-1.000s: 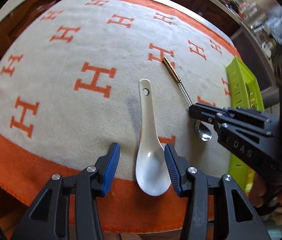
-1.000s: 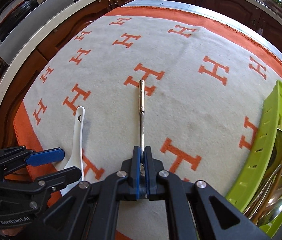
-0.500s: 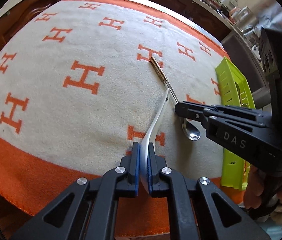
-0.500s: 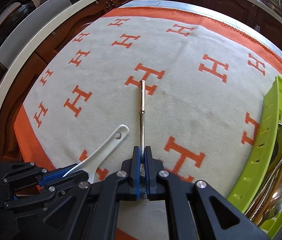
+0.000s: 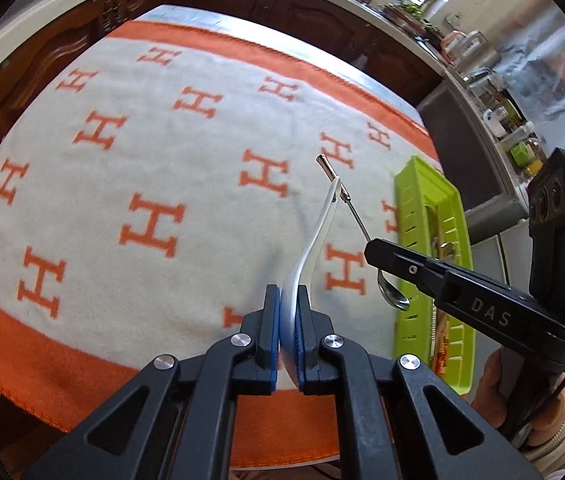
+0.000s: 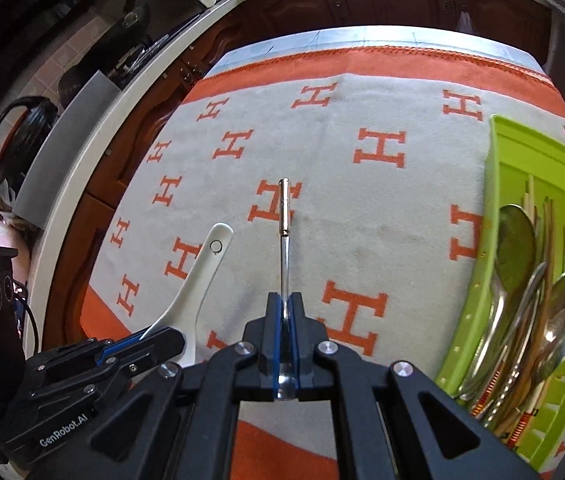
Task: Organize utensils
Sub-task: 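Carry both spoons into the green tray and open both tools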
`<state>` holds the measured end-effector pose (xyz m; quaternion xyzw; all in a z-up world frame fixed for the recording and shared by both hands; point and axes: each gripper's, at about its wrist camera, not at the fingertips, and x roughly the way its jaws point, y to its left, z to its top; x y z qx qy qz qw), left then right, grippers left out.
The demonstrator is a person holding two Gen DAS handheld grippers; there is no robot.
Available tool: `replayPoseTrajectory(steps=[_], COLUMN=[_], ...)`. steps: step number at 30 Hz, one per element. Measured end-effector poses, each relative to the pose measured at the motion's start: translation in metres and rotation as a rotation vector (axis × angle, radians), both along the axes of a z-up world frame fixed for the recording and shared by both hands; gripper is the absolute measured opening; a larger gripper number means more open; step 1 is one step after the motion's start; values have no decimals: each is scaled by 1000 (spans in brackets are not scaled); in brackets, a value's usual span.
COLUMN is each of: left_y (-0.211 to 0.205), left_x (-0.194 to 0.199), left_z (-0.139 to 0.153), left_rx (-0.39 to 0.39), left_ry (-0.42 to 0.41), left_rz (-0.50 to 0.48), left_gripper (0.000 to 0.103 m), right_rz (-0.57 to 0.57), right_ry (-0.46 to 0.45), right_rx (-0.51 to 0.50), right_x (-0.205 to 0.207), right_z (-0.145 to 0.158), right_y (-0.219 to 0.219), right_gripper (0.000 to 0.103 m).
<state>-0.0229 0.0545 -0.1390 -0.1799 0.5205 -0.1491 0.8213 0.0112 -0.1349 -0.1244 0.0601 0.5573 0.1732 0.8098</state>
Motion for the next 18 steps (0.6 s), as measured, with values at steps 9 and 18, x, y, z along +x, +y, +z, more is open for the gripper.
replayPoseTrajectory(steps=[9,18], left_y=[-63,-122], left_x=[18,20], left_z=[30,54], left_rx=[13,55], left_ry=[-38,-66], left_rz=[-177,-301], left_gripper=[4,4], right_rz=[-230,-434], right_ry=[-96,-153], right_rx=[61,64], right_x=[-32,-69], right_z=[55,75], right_y=[-78,-147], right_gripper=[3,3])
